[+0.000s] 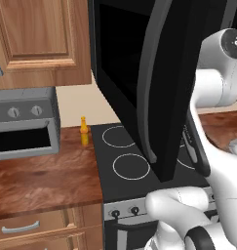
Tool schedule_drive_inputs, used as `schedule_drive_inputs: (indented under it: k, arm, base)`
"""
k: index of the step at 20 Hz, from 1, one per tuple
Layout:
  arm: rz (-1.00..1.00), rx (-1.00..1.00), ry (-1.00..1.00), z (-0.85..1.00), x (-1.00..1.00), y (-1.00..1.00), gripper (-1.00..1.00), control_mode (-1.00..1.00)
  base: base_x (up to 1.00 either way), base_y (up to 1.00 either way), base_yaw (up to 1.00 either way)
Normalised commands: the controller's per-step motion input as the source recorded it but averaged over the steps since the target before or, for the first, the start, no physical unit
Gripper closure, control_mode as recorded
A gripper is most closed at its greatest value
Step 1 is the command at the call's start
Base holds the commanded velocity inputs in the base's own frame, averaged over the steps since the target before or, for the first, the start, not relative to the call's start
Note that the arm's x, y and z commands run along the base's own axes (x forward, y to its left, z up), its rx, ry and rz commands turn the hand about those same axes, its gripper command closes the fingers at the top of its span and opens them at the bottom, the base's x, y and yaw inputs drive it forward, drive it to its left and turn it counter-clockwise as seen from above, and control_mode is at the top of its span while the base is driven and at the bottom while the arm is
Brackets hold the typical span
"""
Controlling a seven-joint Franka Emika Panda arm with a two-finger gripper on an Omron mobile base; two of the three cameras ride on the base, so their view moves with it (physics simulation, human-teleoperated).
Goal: Pick the hotdog bun from the microwave and place it on plate located on the counter.
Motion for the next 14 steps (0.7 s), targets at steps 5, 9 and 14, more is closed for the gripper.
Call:
schedule_drive_inputs:
  k: [5, 9, 14]
  arm:
    - [0.00, 0.03, -0.11, 0.12, 0.43, 0.00, -1.00, -1.00]
    - [0.00, 0.00, 0.05, 0.00, 0.75, 0.02, -1.00, -1.00]
    - [0.00, 0.00, 0.05, 0.00, 0.92, 0.00, -1.00, -1.00]
  base:
    - [0.00, 0.00, 0.00]
    - [0.00, 0.00, 0.00]
    - [0.00, 0.00, 0.00]
